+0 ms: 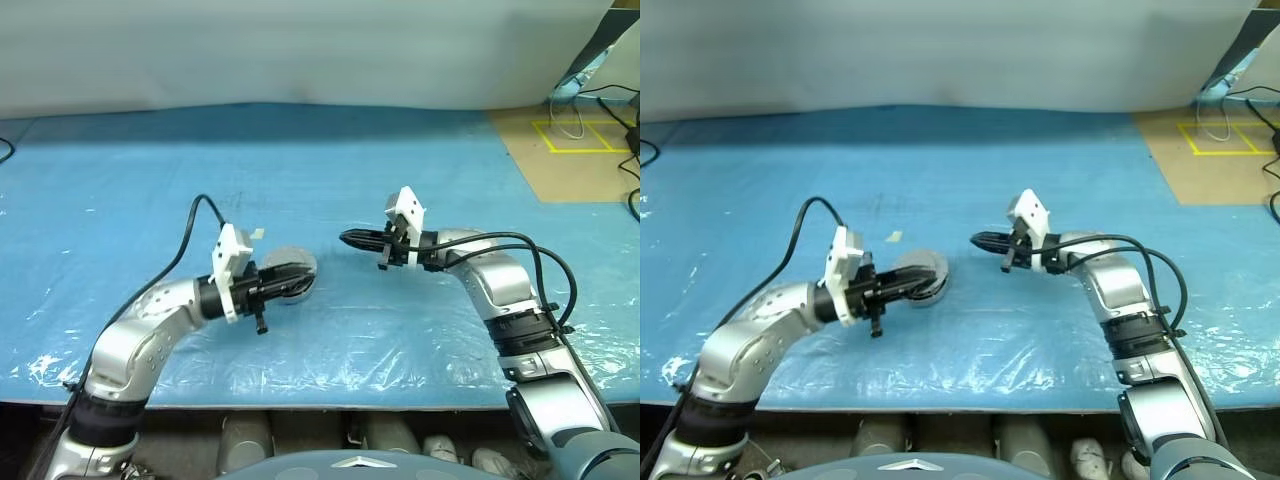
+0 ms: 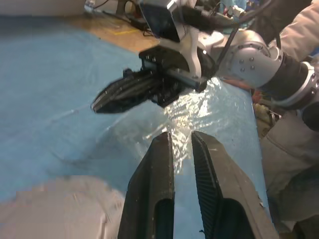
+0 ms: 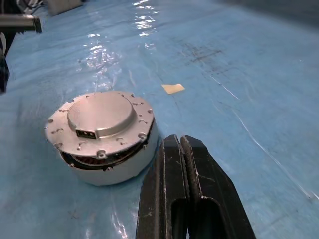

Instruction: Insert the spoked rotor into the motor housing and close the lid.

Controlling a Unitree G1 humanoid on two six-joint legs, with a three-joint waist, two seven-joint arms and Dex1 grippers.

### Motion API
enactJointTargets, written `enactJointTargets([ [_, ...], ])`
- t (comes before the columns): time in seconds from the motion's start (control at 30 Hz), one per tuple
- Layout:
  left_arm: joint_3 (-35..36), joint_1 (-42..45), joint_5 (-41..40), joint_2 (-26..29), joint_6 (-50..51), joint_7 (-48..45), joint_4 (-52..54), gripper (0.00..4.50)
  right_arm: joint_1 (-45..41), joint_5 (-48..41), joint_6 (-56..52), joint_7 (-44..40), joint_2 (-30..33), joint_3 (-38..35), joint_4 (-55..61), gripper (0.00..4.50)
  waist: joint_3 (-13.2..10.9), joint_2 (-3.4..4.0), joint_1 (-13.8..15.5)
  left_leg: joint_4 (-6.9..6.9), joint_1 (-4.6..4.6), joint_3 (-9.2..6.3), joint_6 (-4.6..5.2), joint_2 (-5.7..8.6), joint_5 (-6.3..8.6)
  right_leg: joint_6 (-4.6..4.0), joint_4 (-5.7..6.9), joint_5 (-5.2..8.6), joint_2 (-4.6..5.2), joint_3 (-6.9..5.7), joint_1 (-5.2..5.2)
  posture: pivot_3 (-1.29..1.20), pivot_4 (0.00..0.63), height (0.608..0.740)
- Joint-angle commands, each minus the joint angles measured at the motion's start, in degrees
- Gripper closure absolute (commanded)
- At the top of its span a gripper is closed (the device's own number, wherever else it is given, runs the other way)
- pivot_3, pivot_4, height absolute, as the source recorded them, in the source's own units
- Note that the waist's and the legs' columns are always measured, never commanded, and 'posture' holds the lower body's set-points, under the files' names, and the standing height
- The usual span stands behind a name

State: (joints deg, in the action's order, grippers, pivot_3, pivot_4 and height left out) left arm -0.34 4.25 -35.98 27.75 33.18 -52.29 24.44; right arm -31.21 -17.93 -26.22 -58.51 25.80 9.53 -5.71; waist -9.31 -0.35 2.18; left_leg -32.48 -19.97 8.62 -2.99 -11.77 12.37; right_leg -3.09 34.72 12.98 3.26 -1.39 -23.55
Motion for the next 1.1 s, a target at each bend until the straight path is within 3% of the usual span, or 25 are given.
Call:
enactJointTargets([
  [0.03, 2.4, -5.0, 2.2, 2.8, -4.3, -0.2, 2.9, 3.86, -3.0, -0.2, 1.5, -1.4, -2.5, 1.9, 1.0, 3.87, 0.0, 0.02, 0.0, 0.01, 0.02, 0.0, -0.05, -0.01, 0.02, 0.0, 0.0, 0.0, -0.03, 0.0, -0.01, 0.0, 0.15, 0.74],
  [0.4, 5.2, -17.5, 7.1, 4.4, -15.0, 0.4, 0.3, 3.86, -7.7, 0.8, 5.1, -11.9, -6.3, 7.7, -6.9, 0.02, 0.0, 0.01, 0.0, 0.06, 0.06, -0.01, -0.11, -0.04, 0.01, -0.01, -0.01, 0.0, 0.01, 0.0, -0.08, 0.0, 0.15, 0.74],
  [0.77, 5.0, -24.7, 11.9, 3.5, -25.4, 1.0, -0.3, 3.86, -9.5, 9.1, 17.2, -9.9, -10.8, 10.9, -17.4, 0.02, 0.0, 0.01, 0.0, 0.05, 0.09, 0.01, -0.11, -0.07, 0.02, -0.01, 0.03, 0.0, 0.02, 0.01, -0.09, 0.0, 0.15, 0.74],
  [1.07, 2.3, -20.4, 14.4, 1.7, -25.9, 5.4, 1.8, 3.86, -8.6, 11.6, 20.1, -9.5, -11.8, 11.6, -19.1, 0.02, 0.0, 0.0, 0.0, 0.0, 0.12, 0.01, -0.11, -0.08, 0.02, -0.03, 0.1, -0.02, 0.03, 0.01, -0.08, 0.0, 0.15, 0.74],
  [1.1, 2.2, -19.9, 14.6, 1.5, -25.9, 5.9, 1.7, 3.86, -8.5, 11.6, 20.1, -9.5, -12.0, 11.5, -19.3, 0.19, 0.0, 0.0, 0.0, 0.0, 0.12, 0.01, -0.11, -0.07, 0.01, -0.04, 0.11, -0.02, 0.03, 0.02, -0.08, 0.0, 0.15, 0.74],
])
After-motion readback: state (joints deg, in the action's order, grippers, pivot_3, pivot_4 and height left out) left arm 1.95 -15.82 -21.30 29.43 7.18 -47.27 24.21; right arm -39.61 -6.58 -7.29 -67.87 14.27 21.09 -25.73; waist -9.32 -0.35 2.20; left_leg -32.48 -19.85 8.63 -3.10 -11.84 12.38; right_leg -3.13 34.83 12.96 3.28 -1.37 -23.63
